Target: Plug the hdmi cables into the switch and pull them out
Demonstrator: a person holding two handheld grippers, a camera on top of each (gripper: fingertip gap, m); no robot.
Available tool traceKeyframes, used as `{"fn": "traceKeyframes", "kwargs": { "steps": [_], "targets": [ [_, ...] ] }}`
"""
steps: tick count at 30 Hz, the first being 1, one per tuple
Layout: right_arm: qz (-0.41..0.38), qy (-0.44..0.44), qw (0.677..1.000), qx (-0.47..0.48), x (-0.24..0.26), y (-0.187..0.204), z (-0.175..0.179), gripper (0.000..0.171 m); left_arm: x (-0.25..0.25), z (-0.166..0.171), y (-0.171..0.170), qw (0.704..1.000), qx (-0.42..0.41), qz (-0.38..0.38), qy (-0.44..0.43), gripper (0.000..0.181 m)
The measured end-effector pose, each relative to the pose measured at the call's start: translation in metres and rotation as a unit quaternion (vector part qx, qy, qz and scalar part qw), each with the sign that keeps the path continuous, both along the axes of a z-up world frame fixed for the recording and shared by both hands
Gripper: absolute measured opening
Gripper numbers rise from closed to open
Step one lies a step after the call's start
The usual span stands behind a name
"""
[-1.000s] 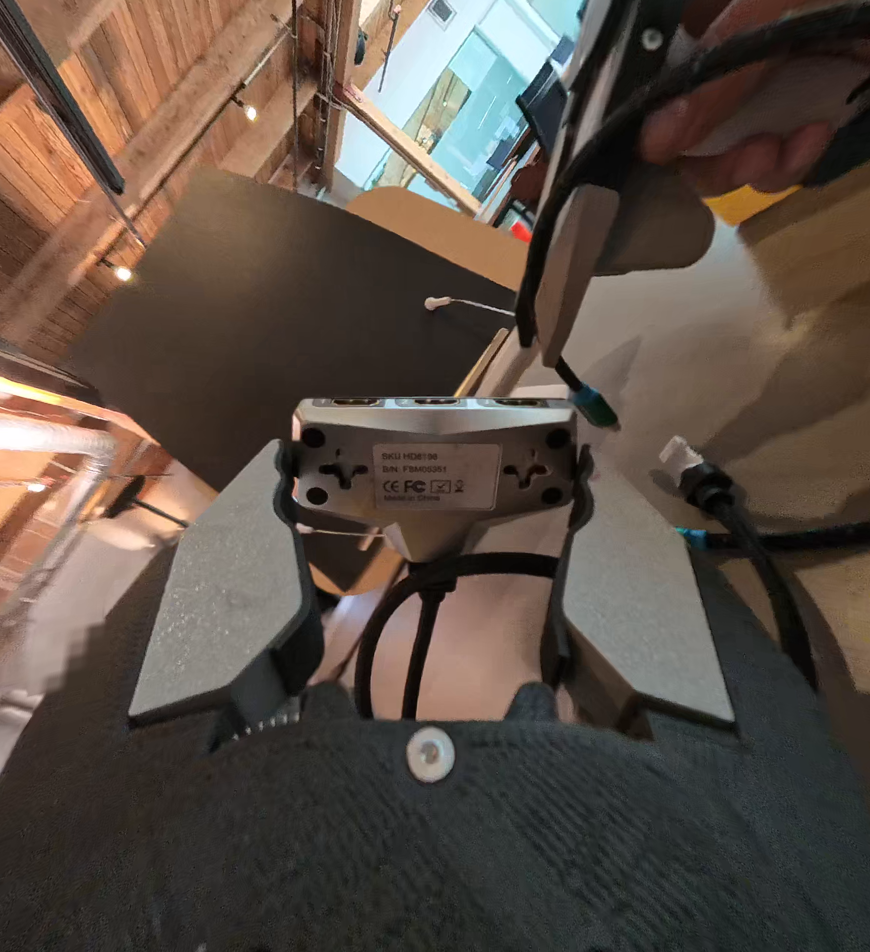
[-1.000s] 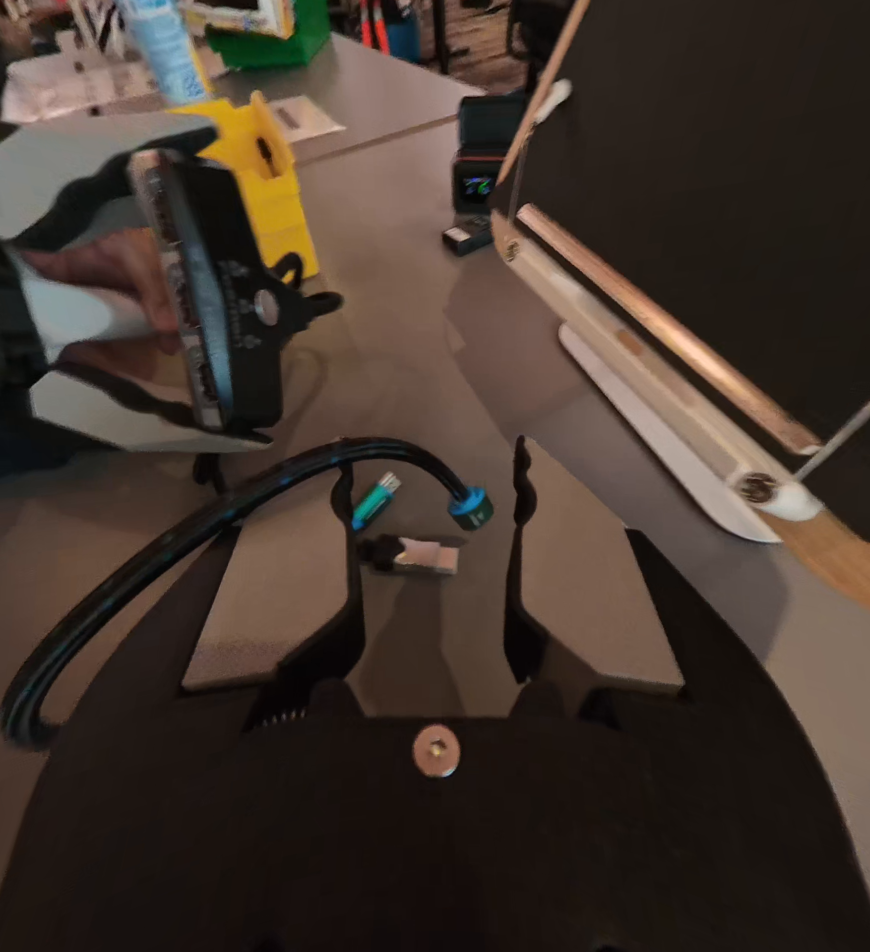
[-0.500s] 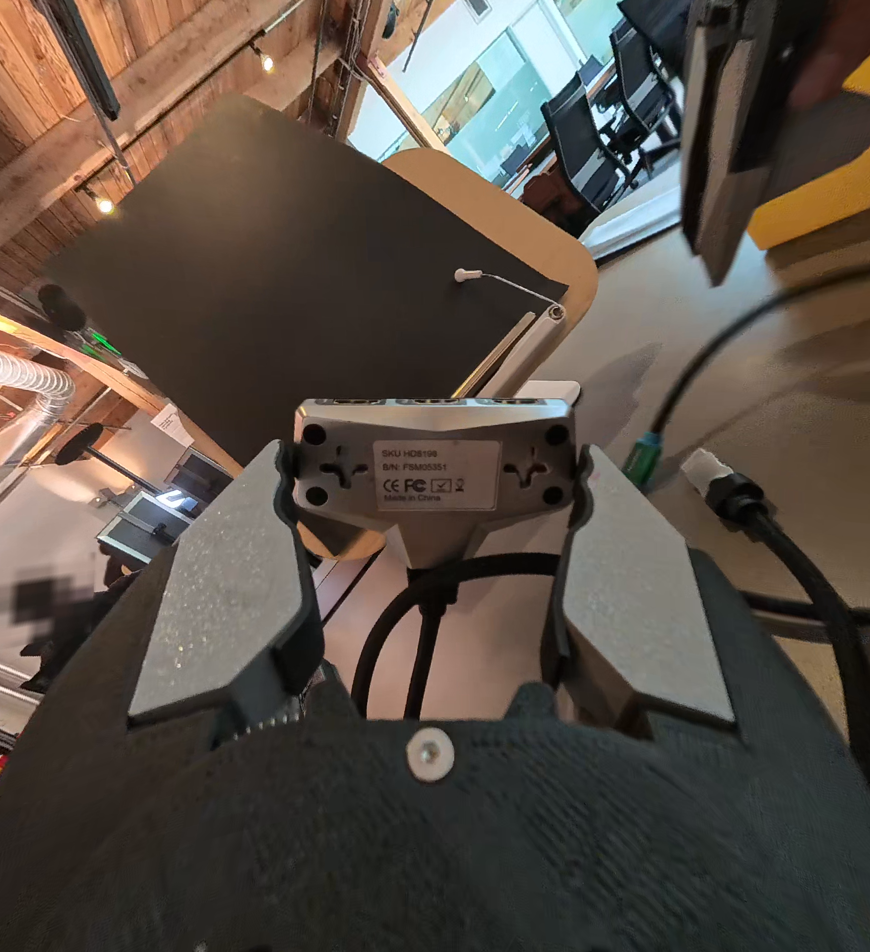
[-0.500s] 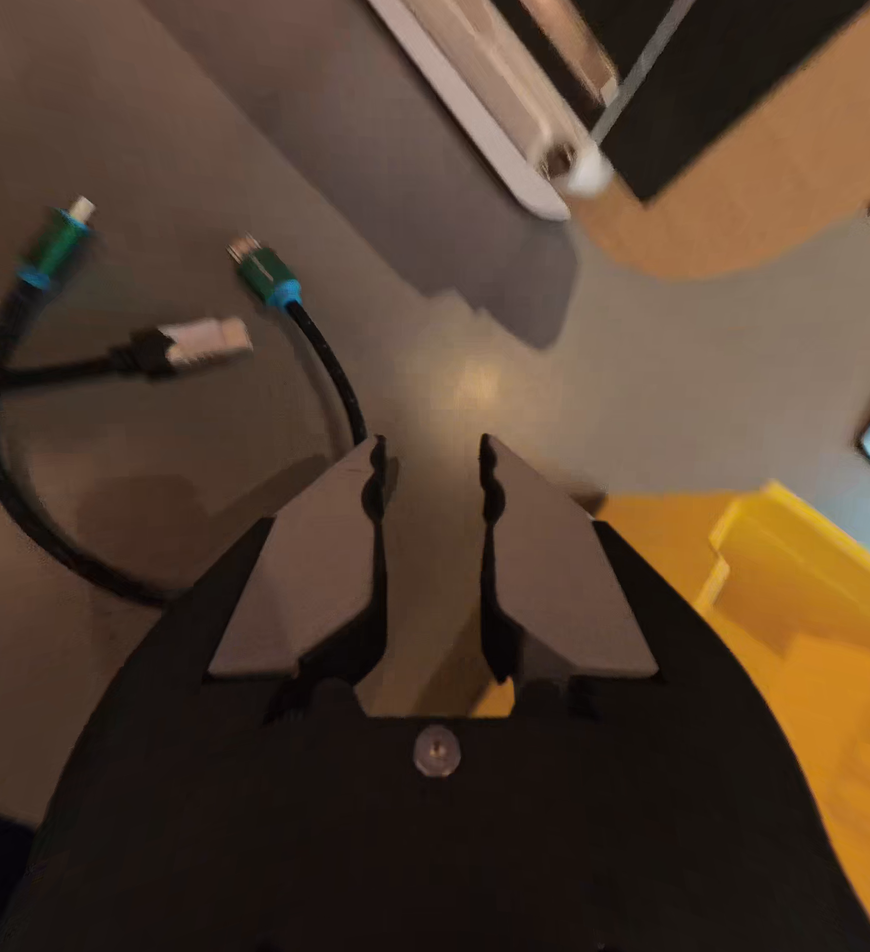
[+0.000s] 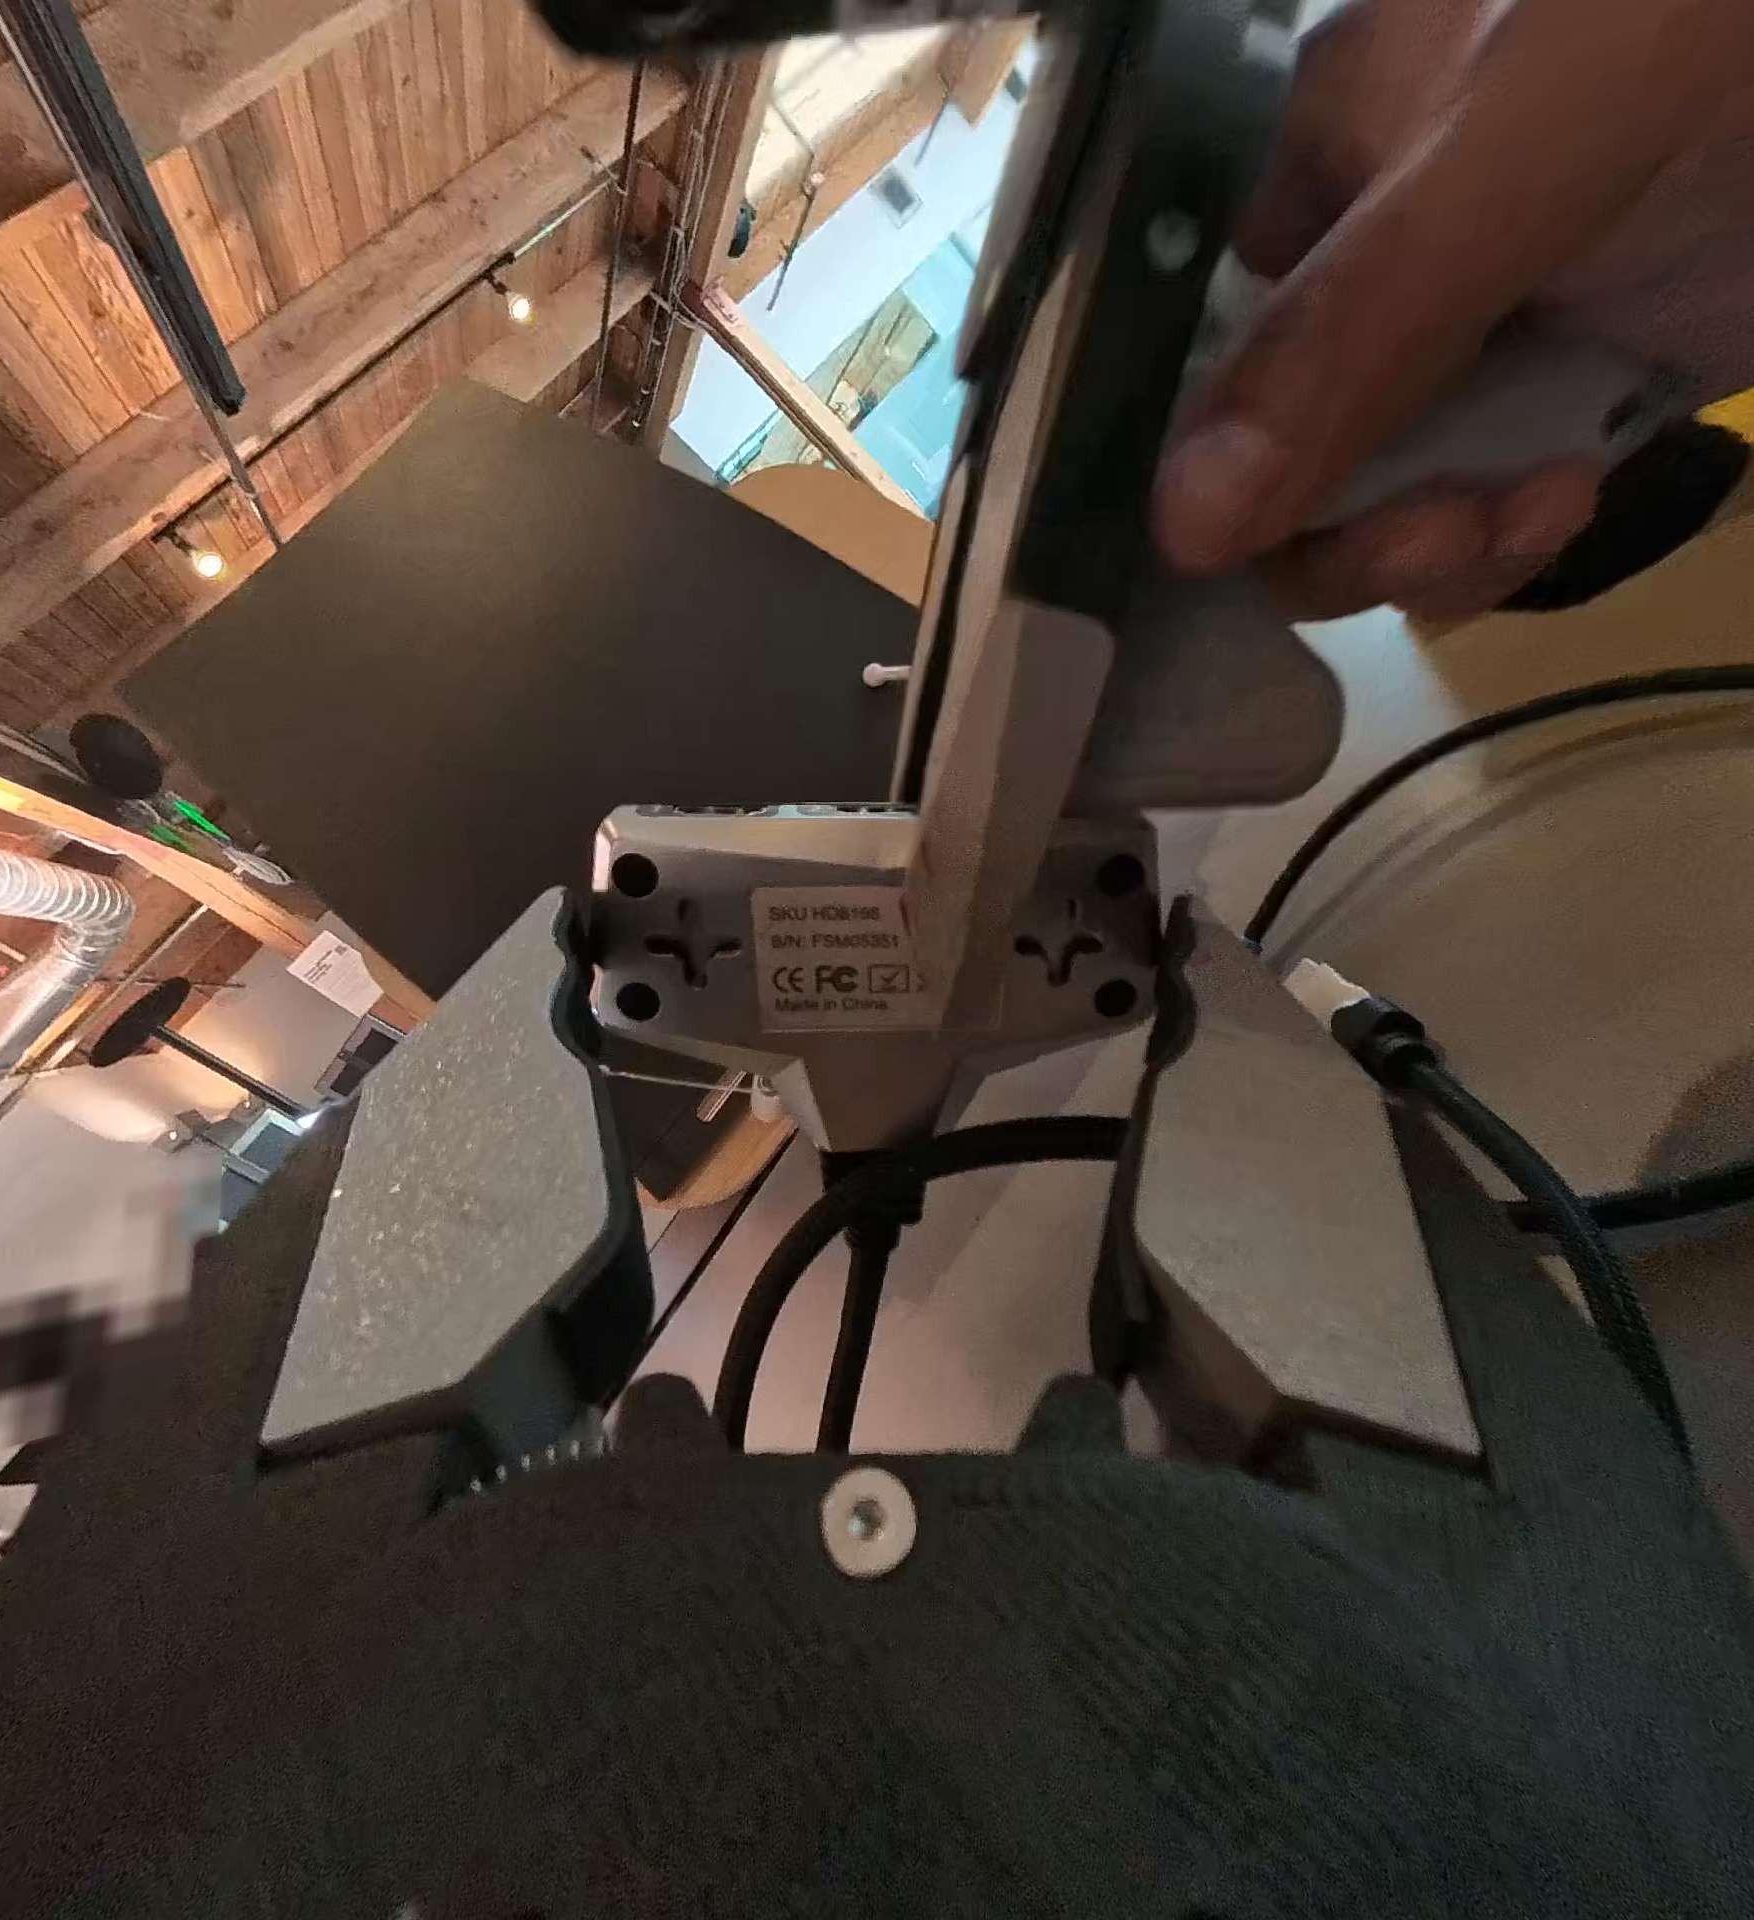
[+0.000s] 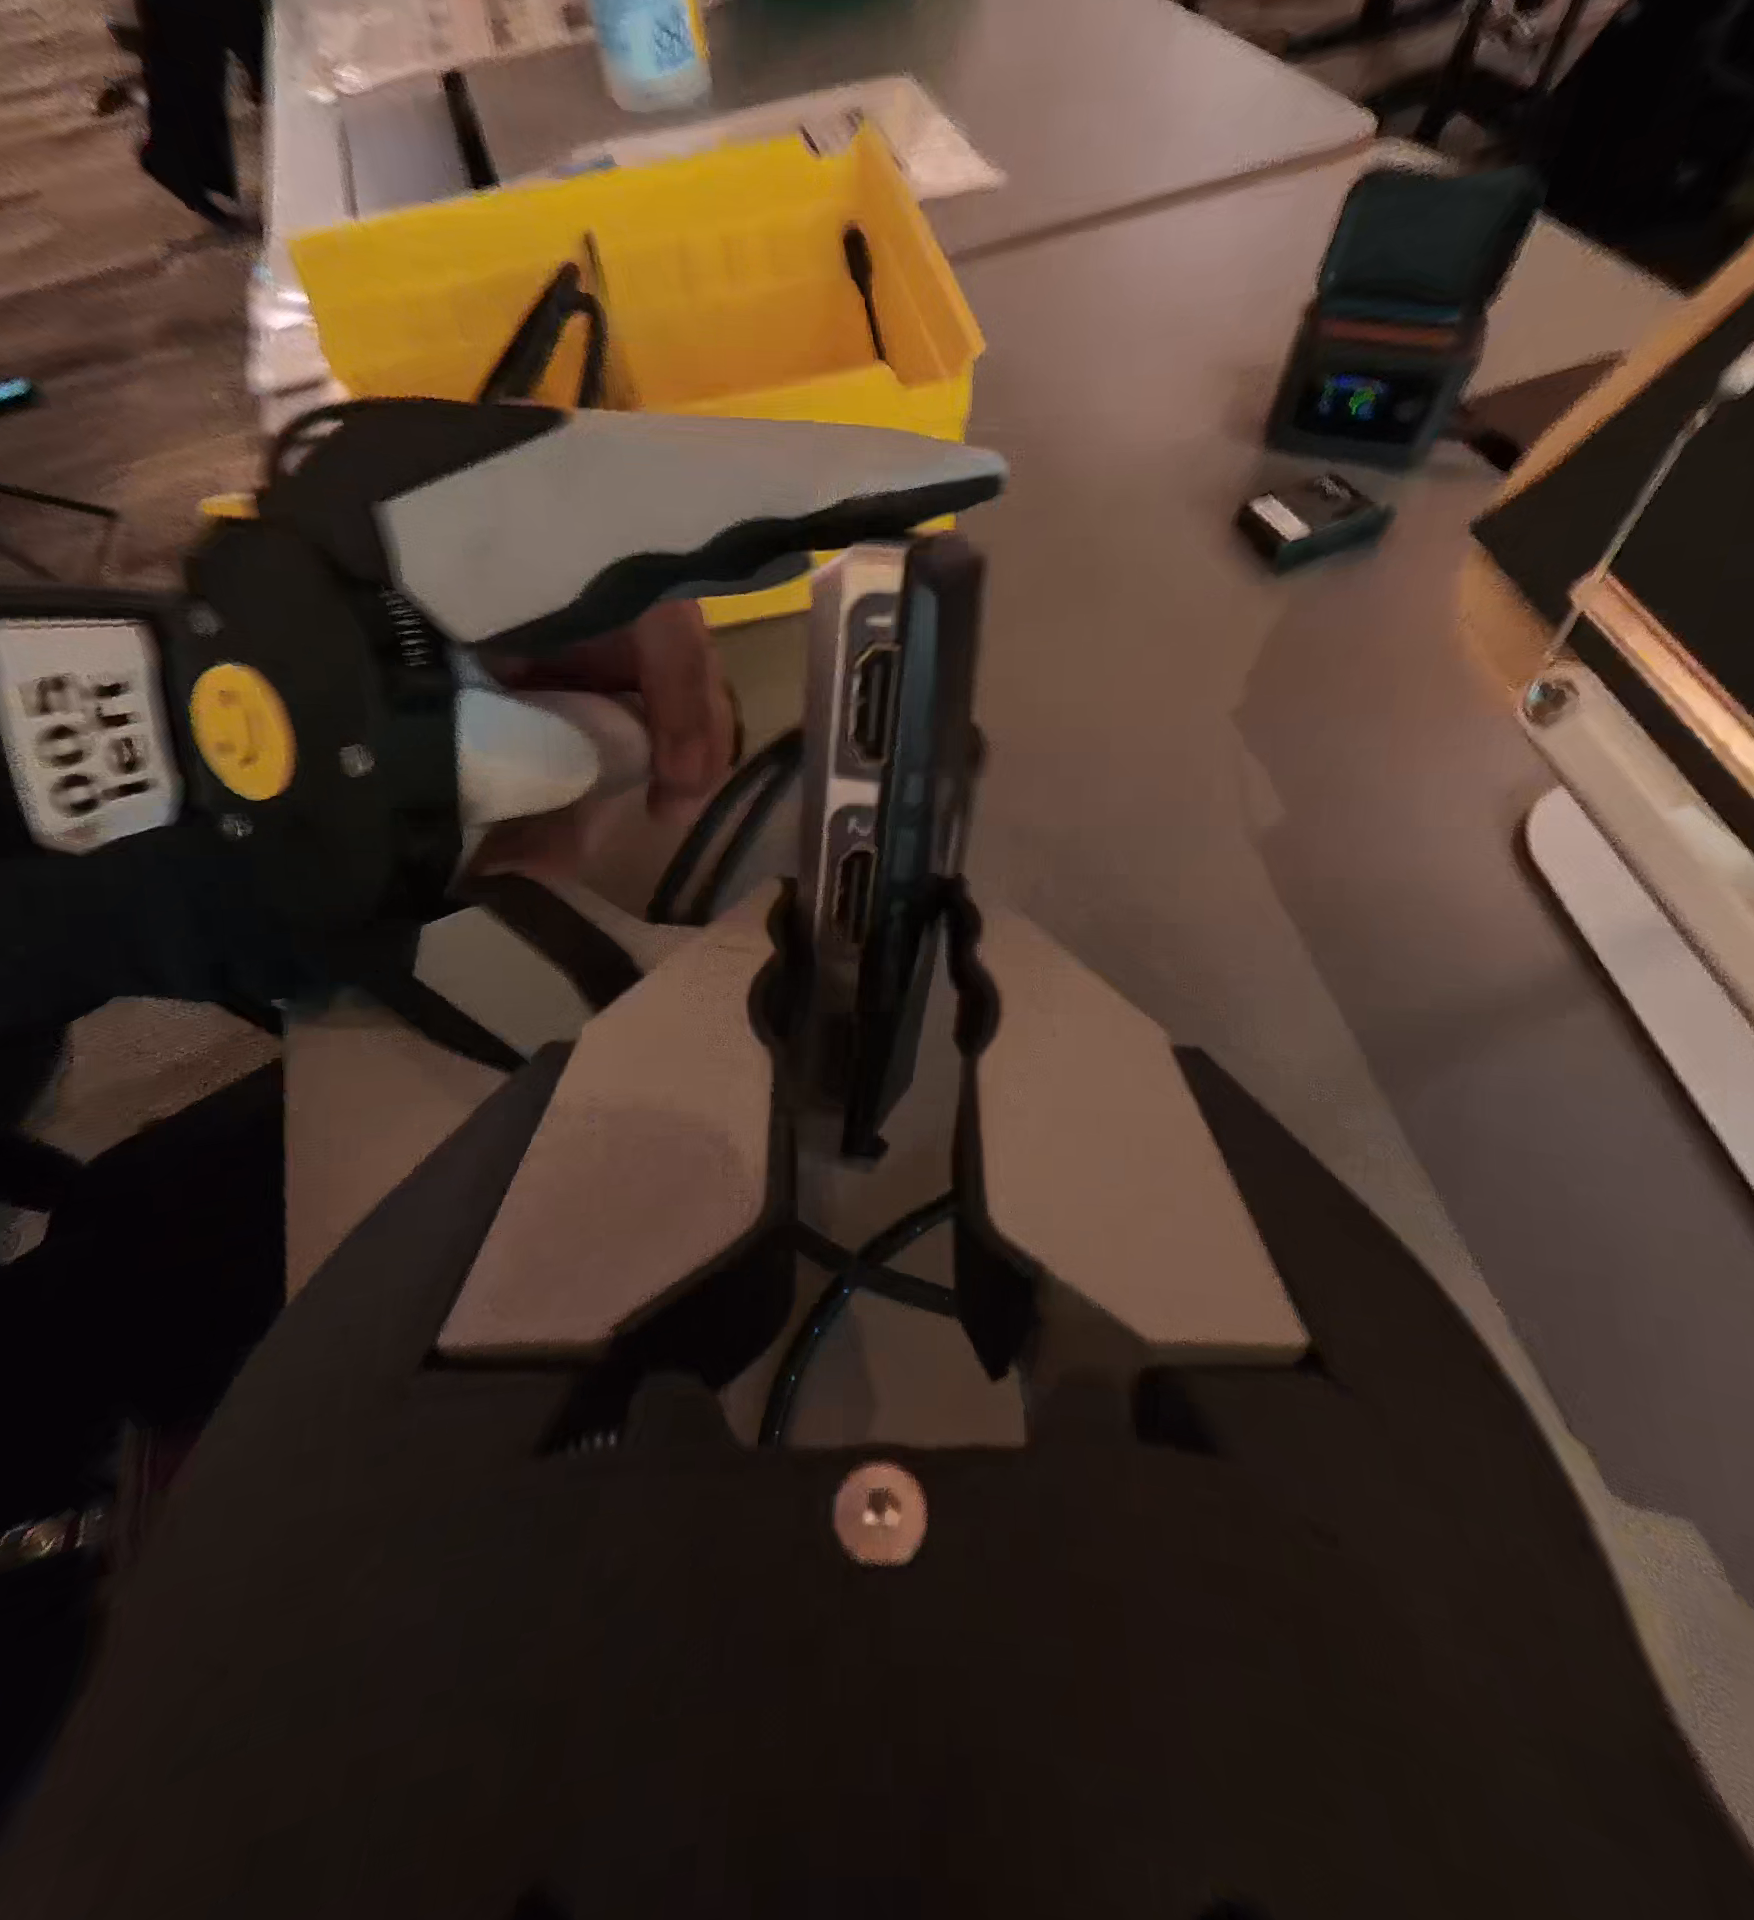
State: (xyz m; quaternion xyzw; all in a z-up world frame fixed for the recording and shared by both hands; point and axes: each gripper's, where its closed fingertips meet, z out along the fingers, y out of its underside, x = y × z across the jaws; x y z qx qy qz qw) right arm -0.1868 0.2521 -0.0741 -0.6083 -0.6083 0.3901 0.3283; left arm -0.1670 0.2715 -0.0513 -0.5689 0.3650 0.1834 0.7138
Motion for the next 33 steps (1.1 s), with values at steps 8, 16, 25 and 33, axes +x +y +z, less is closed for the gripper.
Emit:
{"fn": "traceKeyframes", "kwargs": {
  "steps": [8, 16, 25, 33],
  "targets": [
    [0.05, -0.056, 0.975, 0.211, 0.028, 0.028, -0.018, 0.018, 0.0, -0.004, -0.012, 0.996, 0.014, -0.081, -0.026, 0.048],
    [0.115, -0.145, 0.834, 0.521, 0.051, 0.014, -0.012, 0.019, 0.03, -0.024, -0.031, 0.984, -0.066, -0.167, 0.0, 0.051],
    [0.114, -0.2, 0.763, 0.604, 0.047, 0.011, -0.036, 0.023, 0.049, -0.035, -0.038, 0.981, -0.055, -0.168, 0.081, 0.018],
    [0.062, -0.129, 0.861, 0.487, 0.053, 0.018, -0.022, 0.019, 0.039, -0.02, -0.041, 0.982, -0.049, -0.182, 0.031, 0.019]
  ]
}}
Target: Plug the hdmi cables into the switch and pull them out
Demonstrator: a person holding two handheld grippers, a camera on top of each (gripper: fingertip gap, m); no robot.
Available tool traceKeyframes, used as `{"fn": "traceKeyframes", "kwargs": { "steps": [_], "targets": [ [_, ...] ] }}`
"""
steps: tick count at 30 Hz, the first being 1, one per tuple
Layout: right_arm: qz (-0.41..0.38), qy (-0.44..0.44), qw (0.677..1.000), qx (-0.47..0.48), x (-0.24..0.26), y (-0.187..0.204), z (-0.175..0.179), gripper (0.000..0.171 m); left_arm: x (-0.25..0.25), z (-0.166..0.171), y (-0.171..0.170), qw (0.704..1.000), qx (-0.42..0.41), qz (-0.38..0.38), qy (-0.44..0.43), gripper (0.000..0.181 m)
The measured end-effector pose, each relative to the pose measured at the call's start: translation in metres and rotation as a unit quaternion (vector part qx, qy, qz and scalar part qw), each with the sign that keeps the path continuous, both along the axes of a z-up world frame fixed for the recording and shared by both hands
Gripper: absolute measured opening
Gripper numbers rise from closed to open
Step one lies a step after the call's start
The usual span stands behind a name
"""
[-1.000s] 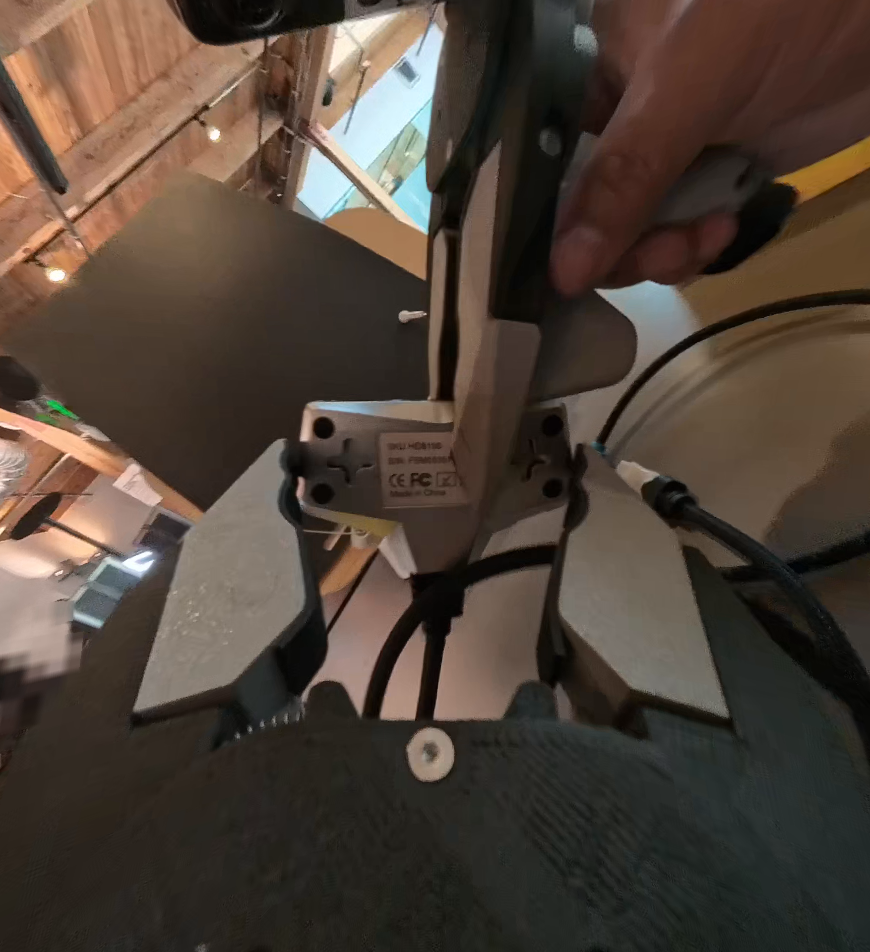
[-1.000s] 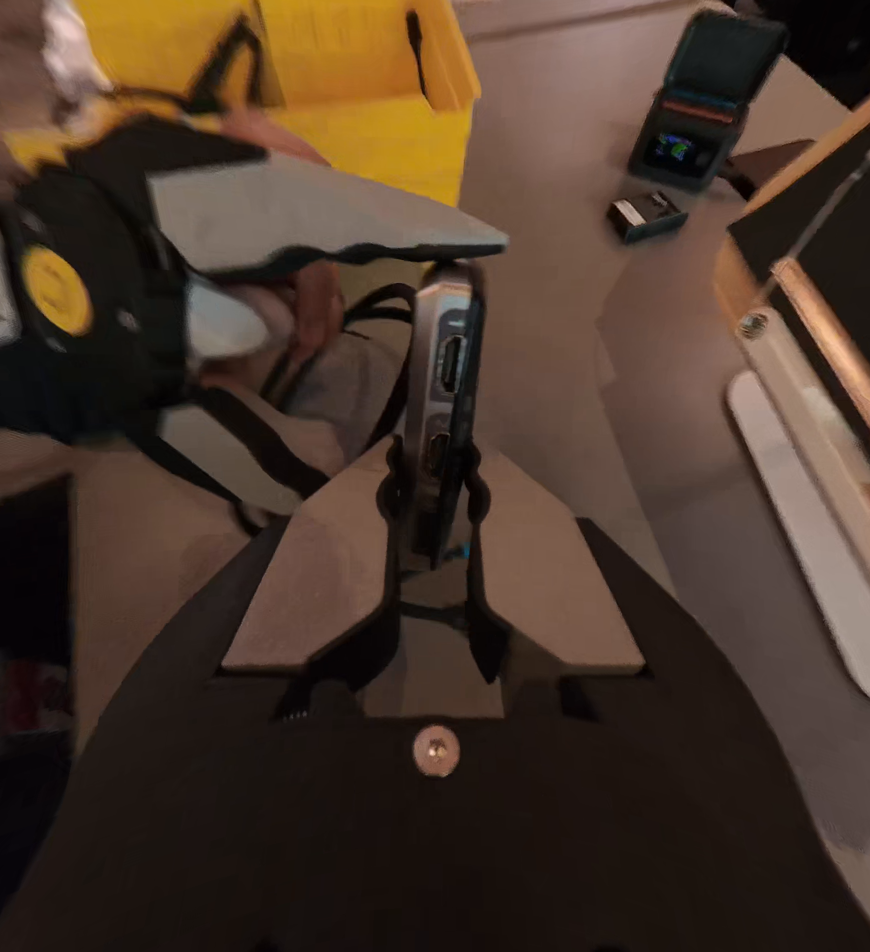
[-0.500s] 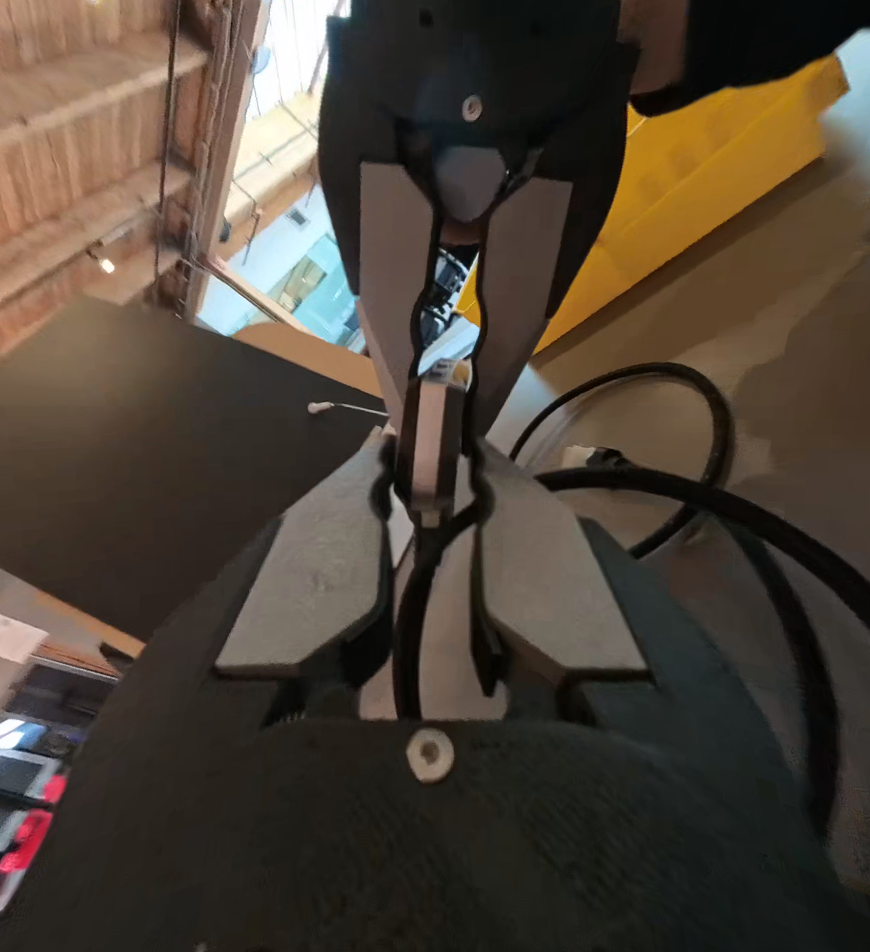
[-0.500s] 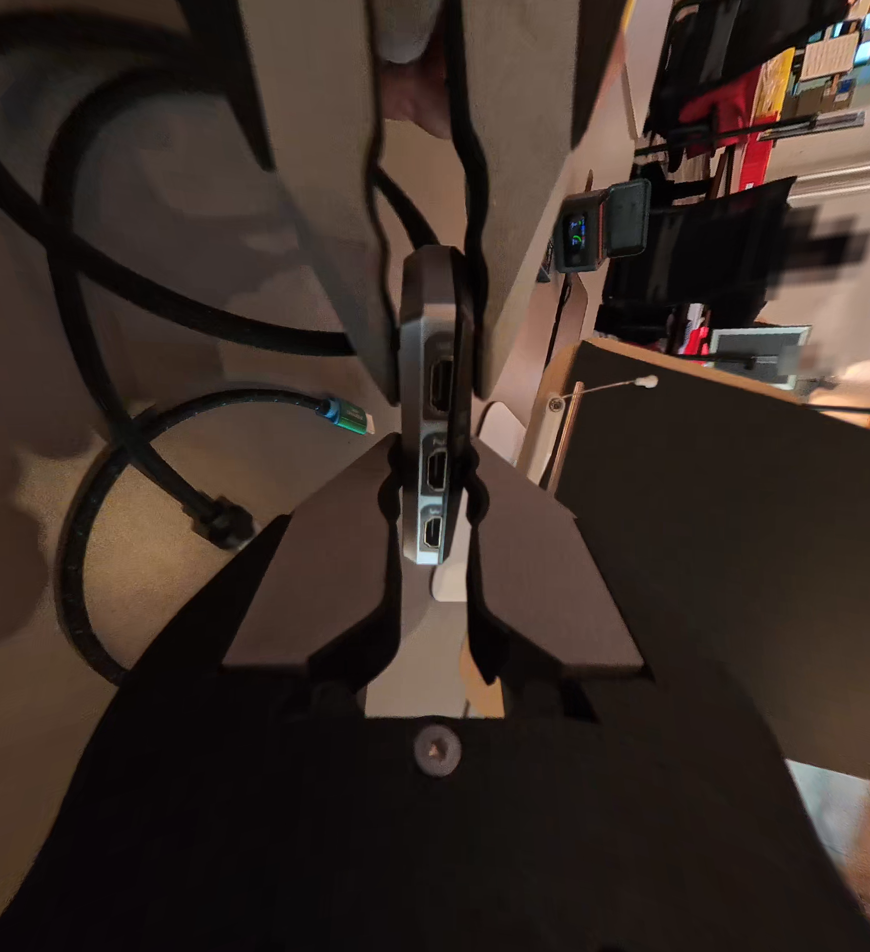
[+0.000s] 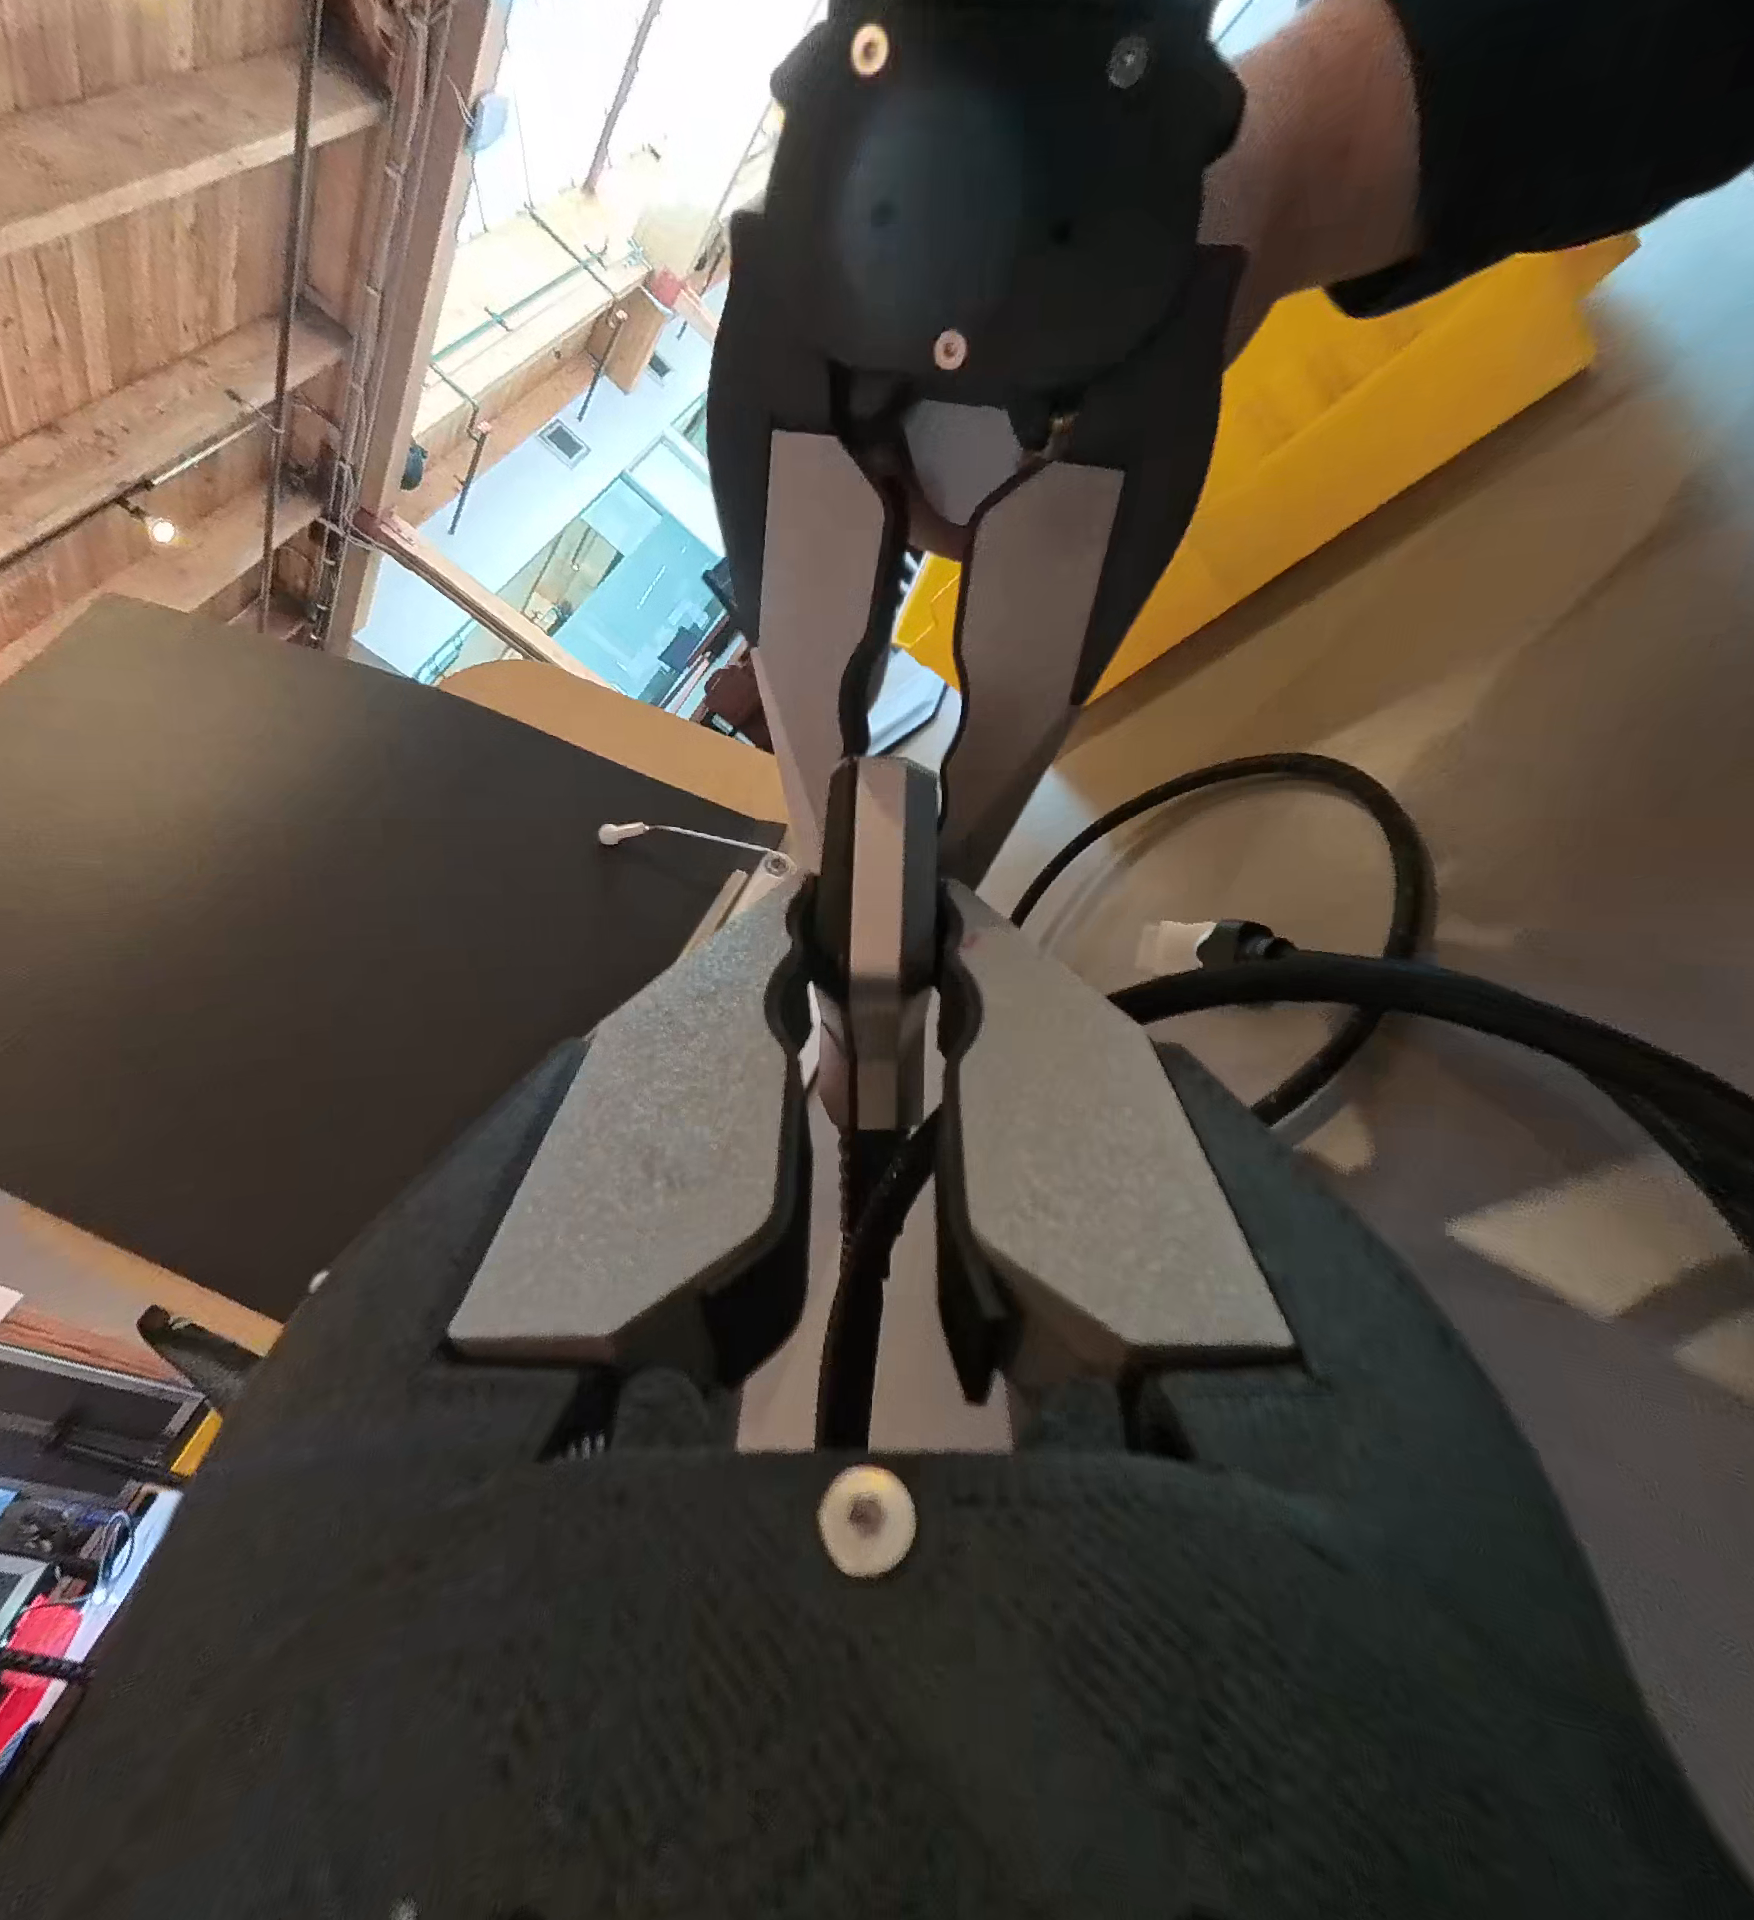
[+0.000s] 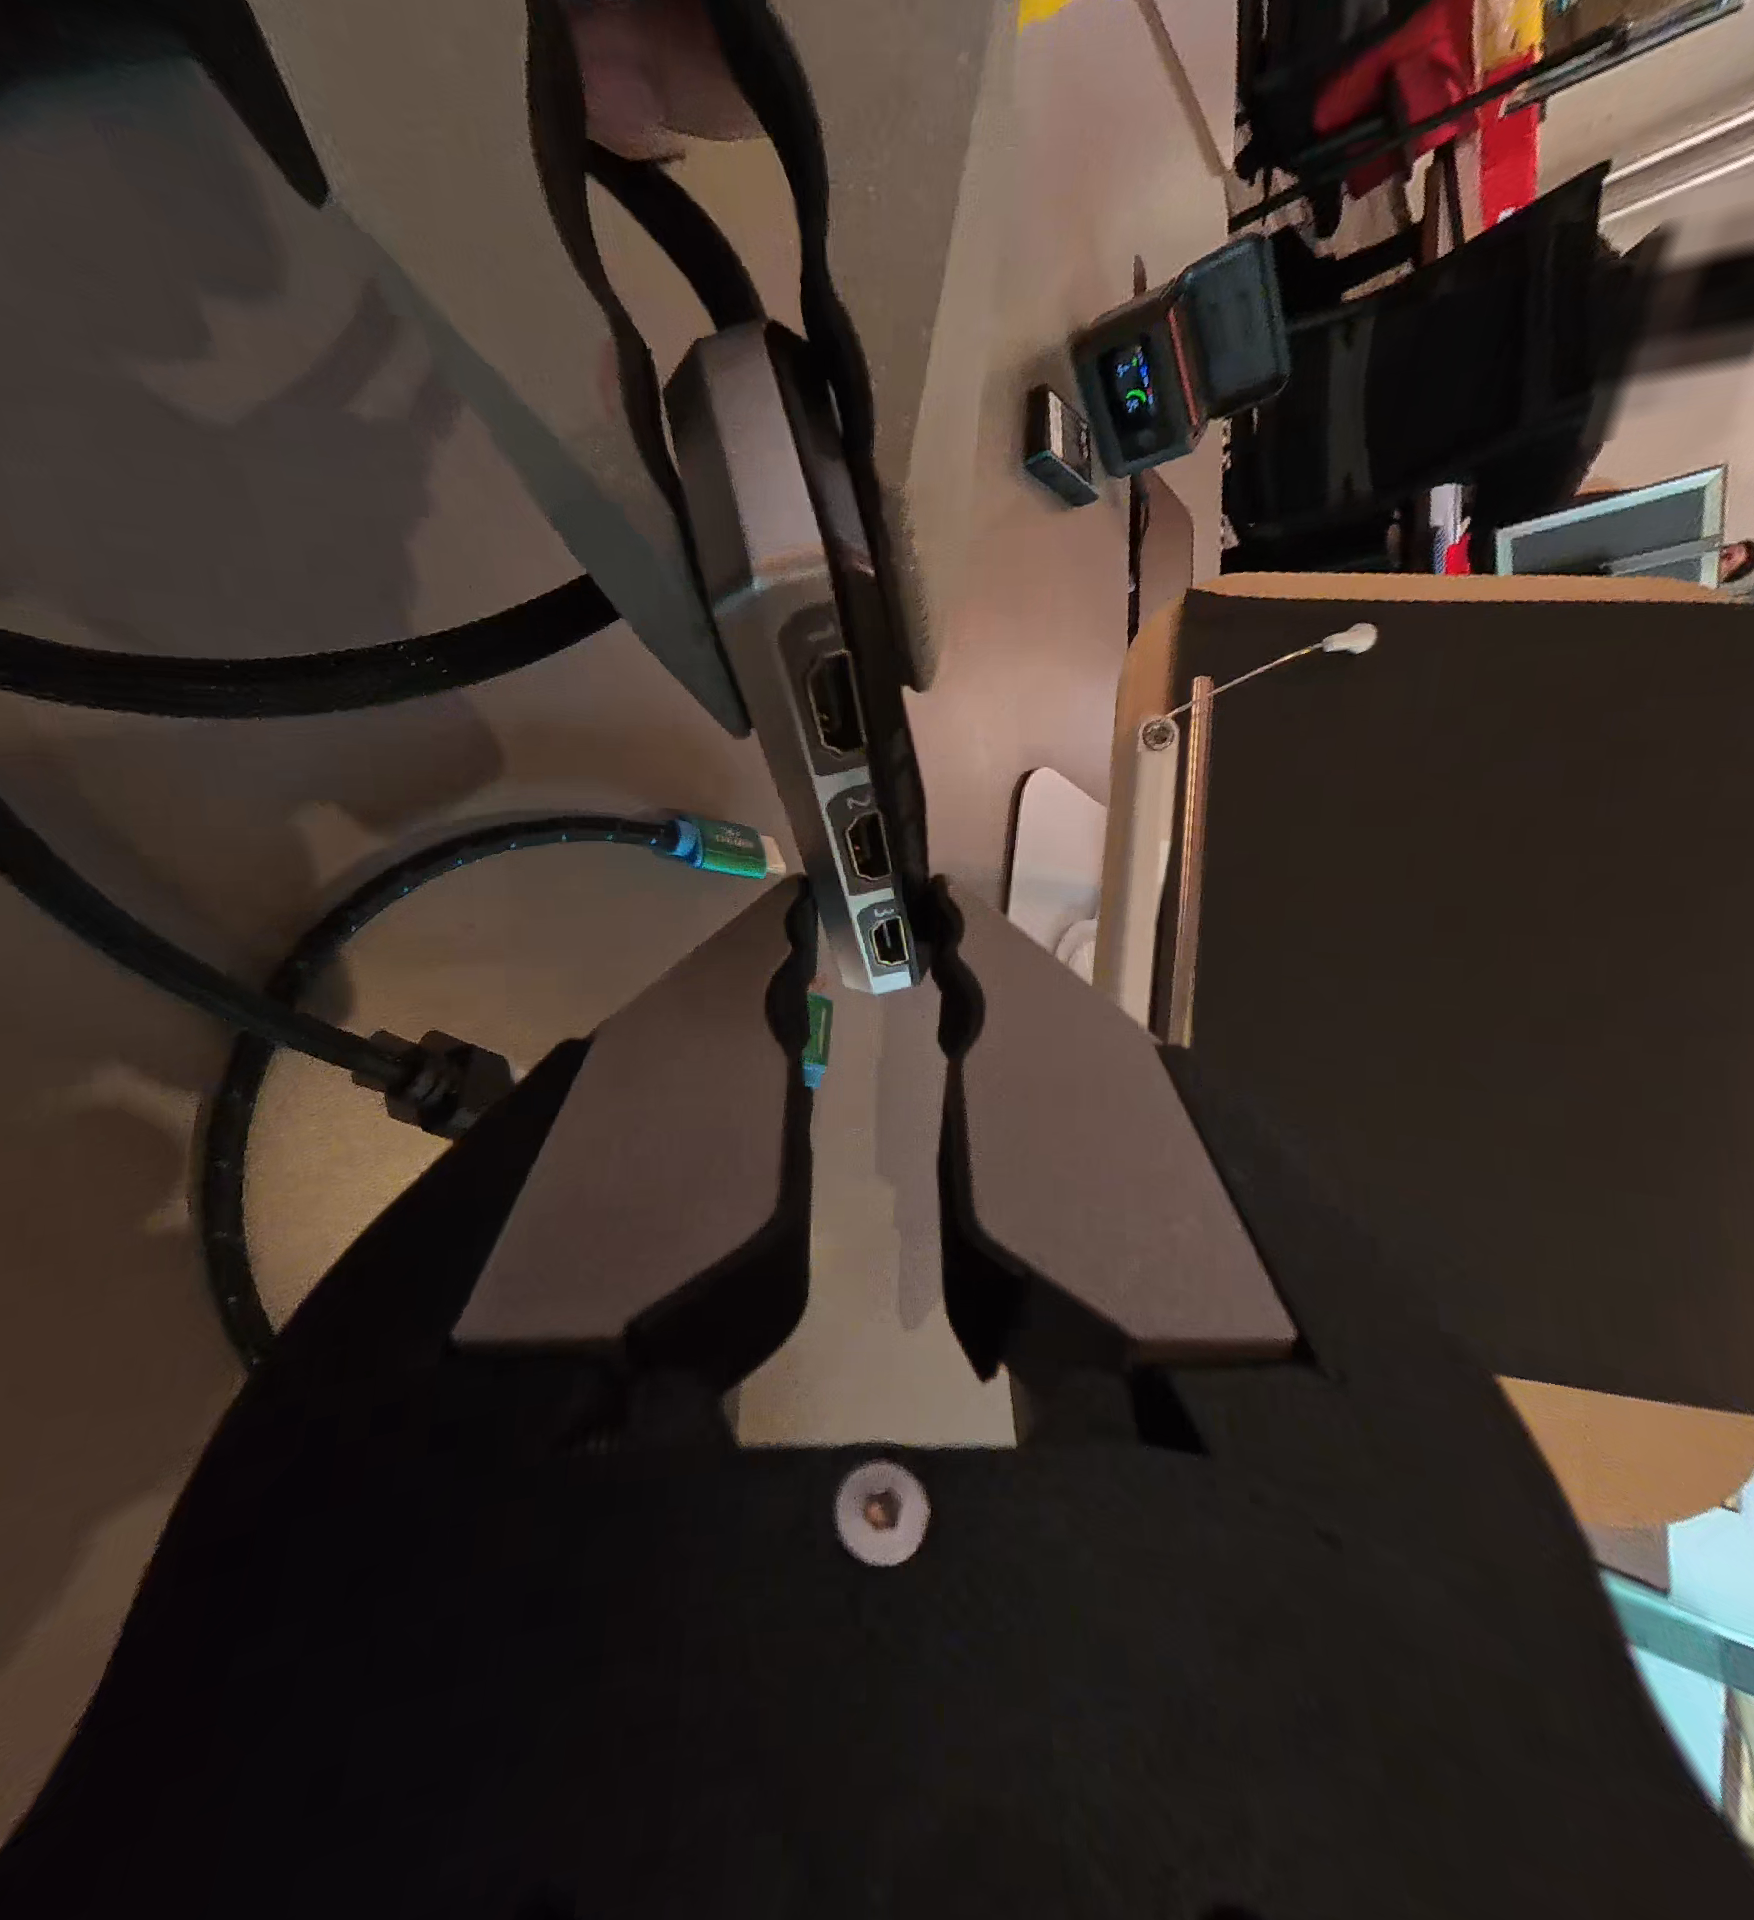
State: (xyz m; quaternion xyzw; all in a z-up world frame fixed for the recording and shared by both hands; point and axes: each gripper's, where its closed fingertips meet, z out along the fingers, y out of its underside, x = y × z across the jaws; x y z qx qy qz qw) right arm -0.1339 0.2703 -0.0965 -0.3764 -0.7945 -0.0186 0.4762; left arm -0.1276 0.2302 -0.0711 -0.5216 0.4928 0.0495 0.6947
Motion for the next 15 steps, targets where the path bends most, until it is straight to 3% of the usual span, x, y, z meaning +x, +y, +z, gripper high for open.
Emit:
{"fn": "traceKeyframes", "kwargs": {
  "steps": [5, 8, 11, 15],
  "targets": [
    [-0.006, -0.016, 0.998, 0.058, -0.005, 0.002, -0.005, 0.018, -0.006, -0.011, 0.007, 0.999, -0.012, 0.029, 0.016, 0.019],
    [0.016, -0.037, 0.995, 0.092, -0.011, -0.009, -0.004, 0.018, -0.006, -0.025, 0.012, 0.998, -0.038, 0.04, 0.042, 0.028],
    [0.017, -0.081, 0.987, 0.137, -0.008, -0.008, -0.007, 0.019, -0.006, -0.025, 0.012, 0.997, -0.025, 0.044, 0.059, 0.022],
    [0.01, -0.047, 0.996, 0.069, -0.007, -0.011, 0.003, 0.02, -0.007, -0.011, 0.009, 0.999, -0.021, 0.029, 0.022, 0.019]
  ]
}}
